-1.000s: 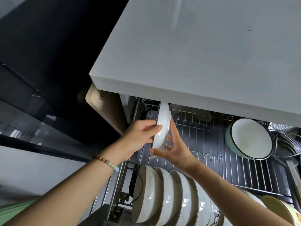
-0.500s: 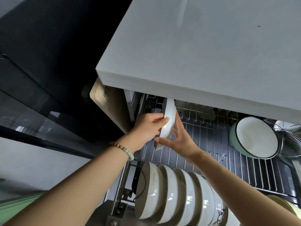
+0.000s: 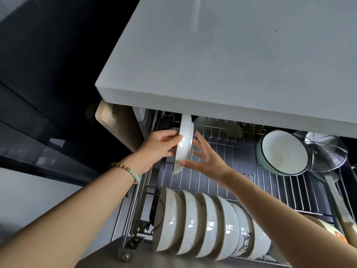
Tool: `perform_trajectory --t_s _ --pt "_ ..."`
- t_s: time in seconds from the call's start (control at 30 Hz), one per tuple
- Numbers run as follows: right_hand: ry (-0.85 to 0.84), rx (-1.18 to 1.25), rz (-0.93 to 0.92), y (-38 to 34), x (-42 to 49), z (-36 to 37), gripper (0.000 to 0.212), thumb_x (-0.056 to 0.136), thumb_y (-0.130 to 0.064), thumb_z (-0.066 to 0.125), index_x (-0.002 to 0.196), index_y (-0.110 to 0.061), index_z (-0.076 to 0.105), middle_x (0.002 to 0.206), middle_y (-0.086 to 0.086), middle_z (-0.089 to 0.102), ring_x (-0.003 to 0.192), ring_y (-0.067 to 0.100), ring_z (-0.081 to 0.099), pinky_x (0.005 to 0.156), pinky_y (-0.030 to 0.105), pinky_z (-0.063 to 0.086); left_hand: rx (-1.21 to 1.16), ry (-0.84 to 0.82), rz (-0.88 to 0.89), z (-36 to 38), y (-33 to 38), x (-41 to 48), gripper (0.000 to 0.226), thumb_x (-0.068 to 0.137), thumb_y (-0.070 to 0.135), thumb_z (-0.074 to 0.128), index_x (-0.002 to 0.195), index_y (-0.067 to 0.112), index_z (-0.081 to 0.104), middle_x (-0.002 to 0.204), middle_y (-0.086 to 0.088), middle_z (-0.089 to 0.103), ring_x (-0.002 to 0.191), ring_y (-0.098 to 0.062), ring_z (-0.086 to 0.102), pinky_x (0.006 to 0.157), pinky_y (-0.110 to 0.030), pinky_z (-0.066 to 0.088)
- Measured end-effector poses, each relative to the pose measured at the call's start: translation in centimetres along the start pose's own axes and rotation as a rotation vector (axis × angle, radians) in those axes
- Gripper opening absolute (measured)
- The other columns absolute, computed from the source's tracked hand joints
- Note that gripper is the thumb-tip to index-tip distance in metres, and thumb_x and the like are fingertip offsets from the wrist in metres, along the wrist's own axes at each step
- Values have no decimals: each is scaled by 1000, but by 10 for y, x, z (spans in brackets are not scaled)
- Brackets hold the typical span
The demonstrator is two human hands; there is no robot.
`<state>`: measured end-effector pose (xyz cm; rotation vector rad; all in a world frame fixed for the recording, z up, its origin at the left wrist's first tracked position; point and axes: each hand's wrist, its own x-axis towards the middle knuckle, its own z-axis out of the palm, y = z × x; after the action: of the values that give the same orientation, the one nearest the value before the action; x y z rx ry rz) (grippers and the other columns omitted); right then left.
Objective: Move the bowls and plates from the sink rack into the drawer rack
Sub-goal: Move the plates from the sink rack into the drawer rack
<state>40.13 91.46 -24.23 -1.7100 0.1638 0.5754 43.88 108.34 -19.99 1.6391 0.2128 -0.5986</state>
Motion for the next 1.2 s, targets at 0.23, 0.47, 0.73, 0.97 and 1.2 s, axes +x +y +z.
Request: perform_trajectory --t_s 0.23,0.47,0.73,0.97,1.2 --pt "161 -187 37 -22 -104 -56 87 87 -39 63 152 -34 6 161 -4 12 147 14 17 115 32 20 606 55 190 -2 24 -68 55 87 49 53 137 29 42 137 12 46 122 -7 45 103 -31 38" --pt "477 -458 53 -54 -289 -142 90 80 -56 58 151 -35 6 160 -10 10 145 7 10 115 29 12 1308 -211 533 96 107 -146 82 83 70 22 150 26 6 158 9 7 146 -11 4 118 -30 3" --pt "933 -656 162 -27 -525 -277 84 82 -64 52 149 -41 8 160 -13 5 149 12 -1 122 39 7 1401 -457 905 344 181 -209 87 80 74 14 150 24 1 159 7 1 146 -12 -3 117 -34 -7" --pt "1144 -627 290 36 -712 -402 82 84 -66 50 149 -42 7 160 -14 3 149 13 -3 119 34 1 1372 -556 1065 593 193 -281 118 53 87 -16 150 25 10 158 8 11 146 -12 5 120 -37 2" --pt "1217 -578 441 93 -823 -510 94 75 -81 42 152 -33 14 162 -6 8 149 18 6 120 35 8 1387 -701 1143 792 195 -327 94 74 79 11 150 23 12 158 5 15 146 -14 9 120 -37 6"
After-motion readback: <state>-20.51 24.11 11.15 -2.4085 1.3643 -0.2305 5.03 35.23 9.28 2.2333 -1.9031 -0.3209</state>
